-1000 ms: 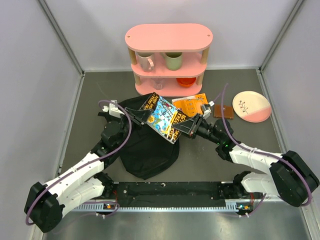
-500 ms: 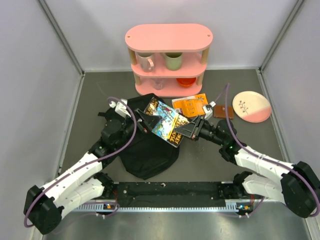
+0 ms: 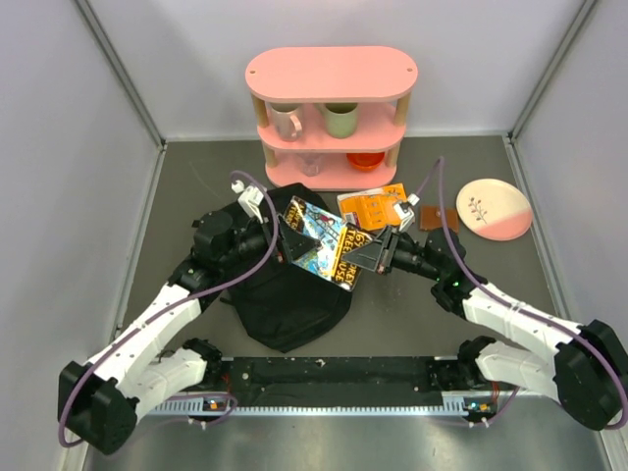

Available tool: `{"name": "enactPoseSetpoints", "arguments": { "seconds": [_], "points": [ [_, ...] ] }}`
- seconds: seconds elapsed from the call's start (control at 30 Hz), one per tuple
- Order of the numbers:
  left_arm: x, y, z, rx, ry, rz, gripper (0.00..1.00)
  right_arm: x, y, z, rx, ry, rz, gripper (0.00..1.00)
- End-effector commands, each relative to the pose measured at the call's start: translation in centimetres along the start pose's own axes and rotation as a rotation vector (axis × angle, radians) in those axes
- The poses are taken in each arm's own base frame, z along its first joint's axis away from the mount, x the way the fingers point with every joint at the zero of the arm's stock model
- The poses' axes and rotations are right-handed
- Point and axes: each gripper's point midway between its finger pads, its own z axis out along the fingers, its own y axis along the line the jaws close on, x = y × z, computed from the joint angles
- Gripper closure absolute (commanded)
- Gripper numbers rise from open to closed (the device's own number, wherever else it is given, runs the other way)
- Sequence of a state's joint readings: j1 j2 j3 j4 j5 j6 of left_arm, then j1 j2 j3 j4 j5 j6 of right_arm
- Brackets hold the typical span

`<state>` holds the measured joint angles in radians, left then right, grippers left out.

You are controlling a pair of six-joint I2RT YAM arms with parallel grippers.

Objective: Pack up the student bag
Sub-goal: Pick up the book from the center of the board.

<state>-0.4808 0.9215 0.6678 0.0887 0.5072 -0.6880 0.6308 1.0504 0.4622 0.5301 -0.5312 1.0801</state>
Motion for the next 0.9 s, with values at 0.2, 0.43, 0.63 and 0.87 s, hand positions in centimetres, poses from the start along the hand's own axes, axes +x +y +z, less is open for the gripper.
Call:
{"name": "enactPoseSetpoints", "arguments": {
  "seconds": [0.2,0.43,0.63,0.87],
  "points": [
    [-0.6,-4.1,-0.8,0.193,0.045,0.135,0.85,-2.1,2.7,-1.5,-0.079,-0.012,-0.103,1.0],
    [-0.1,-2.6,-0.3,0.145,0.016,0.02,1.0,-2.7,2.1,-1.9,-0.035,-0.064,-0.104,0.39],
    [-1.7,-3.9,-1.0,0.23,-0.145,-0.085,1.0,-3.2,-0.4,-3.3,0.046,-0.201,-0.038,0.05],
    [-3.0,-4.9,-1.4,0.287,-0.215,-0.149,1.0,-2.5,-1.6,-3.3,0.058,-0.201,0.008,0.03]
  ]
}}
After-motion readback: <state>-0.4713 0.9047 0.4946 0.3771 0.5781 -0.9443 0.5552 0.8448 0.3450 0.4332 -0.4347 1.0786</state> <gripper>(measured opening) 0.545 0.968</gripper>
